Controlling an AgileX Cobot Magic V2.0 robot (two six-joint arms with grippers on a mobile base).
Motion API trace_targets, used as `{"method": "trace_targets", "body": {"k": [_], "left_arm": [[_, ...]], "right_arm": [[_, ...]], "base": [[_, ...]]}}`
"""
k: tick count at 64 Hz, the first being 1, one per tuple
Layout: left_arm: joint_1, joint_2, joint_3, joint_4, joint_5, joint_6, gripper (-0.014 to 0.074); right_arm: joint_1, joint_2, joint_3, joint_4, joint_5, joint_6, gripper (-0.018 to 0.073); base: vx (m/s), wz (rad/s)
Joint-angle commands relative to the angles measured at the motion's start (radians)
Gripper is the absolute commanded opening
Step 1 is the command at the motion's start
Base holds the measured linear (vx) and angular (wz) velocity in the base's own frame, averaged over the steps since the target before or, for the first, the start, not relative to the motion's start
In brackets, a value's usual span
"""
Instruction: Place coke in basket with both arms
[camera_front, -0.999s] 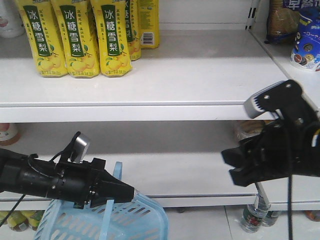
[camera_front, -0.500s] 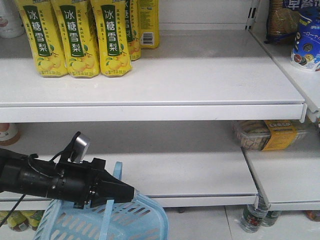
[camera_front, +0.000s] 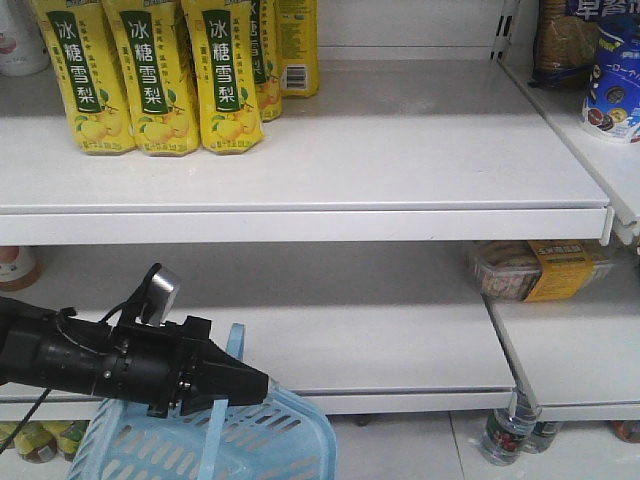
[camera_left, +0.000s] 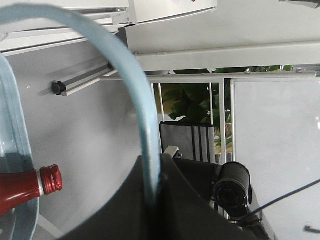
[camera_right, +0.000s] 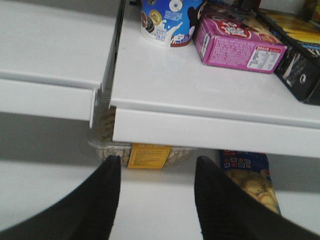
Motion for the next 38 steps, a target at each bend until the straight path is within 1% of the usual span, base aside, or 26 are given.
{"method": "trace_targets", "body": {"k": [1, 7, 15, 19, 24, 30, 38], "left_arm": [[-0.002, -0.047, -0.027, -0.096, 0.088, 0.013, -0.0006], [-0.002, -0.047, -0.027, -0.096, 0.088, 0.013, -0.0006], [-0.002, -0.047, -0.027, -0.096, 0.088, 0.013, -0.0006], [-0.002, -0.047, -0.027, -0.096, 0.088, 0.013, -0.0006], [-0.002, -0.047, -0.027, -0.096, 0.088, 0.013, -0.0006], [-0.002, -0.047, -0.027, -0.096, 0.088, 0.013, -0.0006], [-0.002, -0.047, -0.027, -0.096, 0.088, 0.013, -0.0006]], "right_arm": [[-0.006, -0.101, 0.064, 0.006, -0.132, -0.038, 0.0347], [-0.006, -0.191, 0.145, 0.017, -0.174, -0.031, 0.0347], [-0.006, -0.307, 0.222, 0.064, -0.175, -0.031, 0.0347], [-0.006, -0.347, 0.255, 0.068, -0.174, -0.031, 0.0347], [-0.006, -0.377, 0.293, 0.076, -0.161, -0.031, 0.0347], [-0.006, -0.382, 0.329, 0.123, -0.143, -0.031, 0.0347], [-0.006, -0.381, 0.358, 0.127, -0.152, -0.037, 0.0347]], "base": [[0.0, 0.0], [0.0, 0.0], [0.0, 0.0], [0.0, 0.0], [0.0, 0.0], [0.0, 0.0], [0.0, 0.0]]}}
